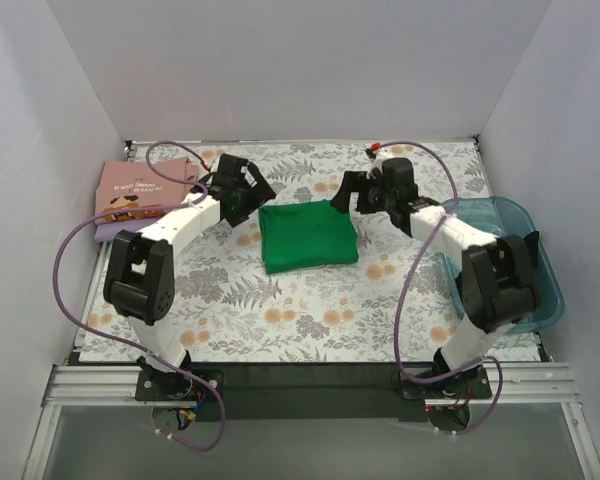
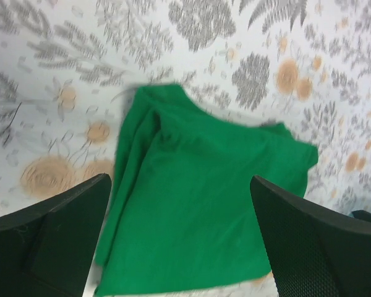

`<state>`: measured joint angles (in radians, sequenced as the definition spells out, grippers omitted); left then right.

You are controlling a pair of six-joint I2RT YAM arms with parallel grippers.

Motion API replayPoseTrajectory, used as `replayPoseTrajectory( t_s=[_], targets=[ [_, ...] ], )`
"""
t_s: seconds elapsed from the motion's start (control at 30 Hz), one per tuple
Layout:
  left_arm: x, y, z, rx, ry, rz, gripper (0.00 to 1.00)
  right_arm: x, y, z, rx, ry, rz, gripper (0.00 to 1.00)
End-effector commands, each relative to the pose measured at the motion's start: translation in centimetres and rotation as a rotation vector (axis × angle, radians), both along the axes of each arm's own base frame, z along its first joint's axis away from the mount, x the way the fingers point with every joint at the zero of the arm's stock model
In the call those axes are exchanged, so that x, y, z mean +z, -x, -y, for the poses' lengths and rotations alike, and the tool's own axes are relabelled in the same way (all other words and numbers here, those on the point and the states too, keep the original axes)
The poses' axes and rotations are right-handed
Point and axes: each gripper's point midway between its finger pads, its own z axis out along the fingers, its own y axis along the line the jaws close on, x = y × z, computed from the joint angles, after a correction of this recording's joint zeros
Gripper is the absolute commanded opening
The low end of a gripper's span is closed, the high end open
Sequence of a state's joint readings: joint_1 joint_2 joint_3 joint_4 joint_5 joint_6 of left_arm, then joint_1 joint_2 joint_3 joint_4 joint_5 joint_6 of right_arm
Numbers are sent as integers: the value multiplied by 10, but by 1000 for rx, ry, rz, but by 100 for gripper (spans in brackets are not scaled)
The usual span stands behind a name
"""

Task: Fold and stack the t-shirts
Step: Fold the tshirt, then neatly place the folded tshirt to the corner

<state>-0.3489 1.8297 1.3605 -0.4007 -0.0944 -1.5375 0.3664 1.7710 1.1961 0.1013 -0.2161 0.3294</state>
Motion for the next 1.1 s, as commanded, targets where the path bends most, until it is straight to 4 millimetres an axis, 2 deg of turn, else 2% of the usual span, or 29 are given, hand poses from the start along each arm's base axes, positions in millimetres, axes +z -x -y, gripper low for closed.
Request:
replayPoseTrajectory(
  t_s=[0.0,0.03,0.07,0.1,0.13,0.17,0.2,0.23,0.33,0.47,0.6,0.63,0.67,0.73,0.77,0.83,0.93,0.97,1.07],
  targets=[
    [11,39,5,-113,28,-5,96,10,58,9,55,-36,9,98],
    [3,52,9,-135,51,-36,96,24,73,14,50,-50,41,98],
    [-14,68,7,-133,49,-74,96,22,85,19,38,-49,36,98],
    [-15,76,9,-141,56,-73,96,-4,109,28,36,-30,-20,99],
    [-17,82,11,-156,62,-75,96,8,122,32,29,-53,6,98],
    [-26,90,11,-161,57,-87,96,2,134,37,23,-53,-11,98],
    [-28,92,12,-163,57,-84,96,10,144,41,18,-73,10,99],
    [-30,92,12,-166,54,-81,96,-8,161,45,19,-70,-34,98],
    [-42,86,12,-183,28,-85,96,-17,187,52,22,-94,-52,98],
    [-62,78,21,-229,17,-124,96,-21,205,54,32,-131,-58,98],
    [-80,67,24,-239,-12,-155,96,-22,211,57,21,-139,-53,98],
    [-79,62,26,-246,-12,-155,93,-21,211,58,20,-139,-44,98],
    [-88,66,28,-257,-21,-184,89,-21,212,58,19,-139,-47,98],
    [-94,67,28,-243,-54,-194,76,-22,214,59,11,-140,-48,98],
    [-101,72,31,-248,-67,-220,65,-23,214,59,13,-142,-49,99],
    [-107,77,32,-253,-83,-246,55,-24,218,59,22,-147,-54,98],
    [-122,85,21,-211,-166,-279,28,-27,223,58,40,-152,-61,98],
    [-125,89,18,-197,-183,-294,13,-28,226,57,51,-154,-68,98],
    [-132,91,11,-177,-231,-323,0,-31,231,58,62,-149,-65,98]
  ],
)
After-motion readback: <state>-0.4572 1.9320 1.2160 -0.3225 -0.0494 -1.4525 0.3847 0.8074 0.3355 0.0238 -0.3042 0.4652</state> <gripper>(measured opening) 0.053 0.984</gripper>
